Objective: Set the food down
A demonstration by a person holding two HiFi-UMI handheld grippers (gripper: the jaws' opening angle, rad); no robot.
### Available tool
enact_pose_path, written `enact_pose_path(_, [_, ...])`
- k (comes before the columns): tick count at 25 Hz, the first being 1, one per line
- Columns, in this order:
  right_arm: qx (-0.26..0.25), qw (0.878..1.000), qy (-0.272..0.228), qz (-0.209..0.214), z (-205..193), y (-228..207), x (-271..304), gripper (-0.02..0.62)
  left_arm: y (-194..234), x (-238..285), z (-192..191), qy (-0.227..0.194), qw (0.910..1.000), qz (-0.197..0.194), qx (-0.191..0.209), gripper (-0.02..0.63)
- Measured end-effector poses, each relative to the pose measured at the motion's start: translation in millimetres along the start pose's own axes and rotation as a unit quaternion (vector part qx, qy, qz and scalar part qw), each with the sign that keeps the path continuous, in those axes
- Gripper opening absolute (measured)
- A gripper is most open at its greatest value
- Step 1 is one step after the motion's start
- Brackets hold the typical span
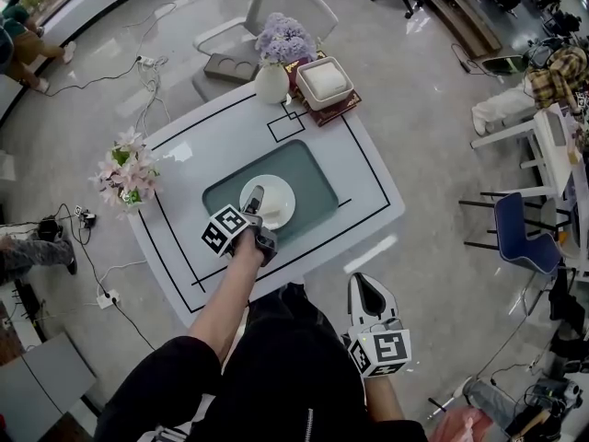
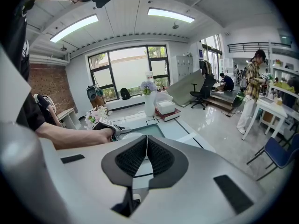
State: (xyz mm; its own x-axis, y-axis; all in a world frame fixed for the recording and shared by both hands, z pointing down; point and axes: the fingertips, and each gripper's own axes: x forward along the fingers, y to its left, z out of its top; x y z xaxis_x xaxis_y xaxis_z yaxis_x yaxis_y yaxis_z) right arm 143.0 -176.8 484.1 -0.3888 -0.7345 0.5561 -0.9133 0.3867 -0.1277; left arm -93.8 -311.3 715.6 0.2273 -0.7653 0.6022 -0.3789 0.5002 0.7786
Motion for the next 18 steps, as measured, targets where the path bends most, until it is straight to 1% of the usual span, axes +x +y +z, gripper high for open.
enact_pose_path(2, [0.001, 1.000, 0.000, 0.003, -0.2, 0.3, 0.8, 0.012, -1.7, -0.6, -1.4, 0.009, 0.9996, 0.001, 0.028, 0.444])
enact_pose_path(4, [0.001, 1.000, 0.000, 0.006, -0.9, 0.9, 1.7, 0.012, -3.4, -1.5, -2.9, 0.015, 0.9990, -0.004, 0.041, 0.473])
enact_pose_path(6, [0.002, 1.000, -0.001, 0.010, -1.6, 1.7, 2.7, 0.012, -1.8, -3.7, -2.3, 0.012, 0.9992, -0.005, 0.039, 0.486])
enact_pose_path(12, [0.001, 1.000, -0.005, 0.022, -0.8, 3.1, 2.7, 0.012, 2.5, -12.3, 2.2, -0.002, 0.9998, -0.012, 0.014, 0.486])
enact_pose_path(14, [-0.001, 1.000, -0.007, 0.028, -0.3, 4.2, 2.7, 0.012, 0.3, -18.2, 5.0, -0.011, 0.9997, -0.021, 0.010, 0.485])
enact_pose_path(16, [-0.003, 0.999, -0.010, 0.037, 0.9, 7.4, 4.0, 0.012, -3.9, -26.9, 10.5, -0.026, 0.9990, -0.034, 0.016, 0.485])
enact_pose_path(18, [-0.005, 0.999, -0.014, 0.050, 2.4, 11.9, 6.1, 0.012, -11.0, -39.1, 14.7, -0.038, 0.9976, -0.047, 0.035, 0.485])
